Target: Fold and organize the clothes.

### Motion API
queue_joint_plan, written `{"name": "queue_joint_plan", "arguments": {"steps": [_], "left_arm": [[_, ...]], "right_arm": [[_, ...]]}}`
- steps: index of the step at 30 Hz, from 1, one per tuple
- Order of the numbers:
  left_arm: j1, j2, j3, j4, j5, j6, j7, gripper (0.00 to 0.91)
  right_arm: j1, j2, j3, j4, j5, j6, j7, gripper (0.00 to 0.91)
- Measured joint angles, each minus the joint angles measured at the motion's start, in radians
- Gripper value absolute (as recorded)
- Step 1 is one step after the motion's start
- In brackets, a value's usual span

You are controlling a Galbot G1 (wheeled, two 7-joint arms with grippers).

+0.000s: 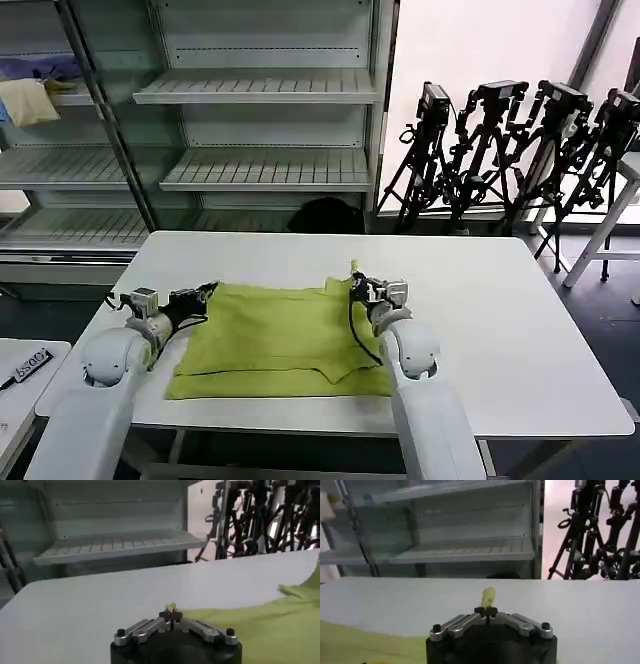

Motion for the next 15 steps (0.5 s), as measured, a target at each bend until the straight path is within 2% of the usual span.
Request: {"name": "queue_joint_plan", "arguments": {"steps": [15], "left_arm": [[0.173,0.028,-0.07,-0.154,-0.049,-0.024,0.037,0.0]], "right_arm": [[-0.173,-0.054,0.027,0.162,0.01,0.001,-0.019,0.0]]}}
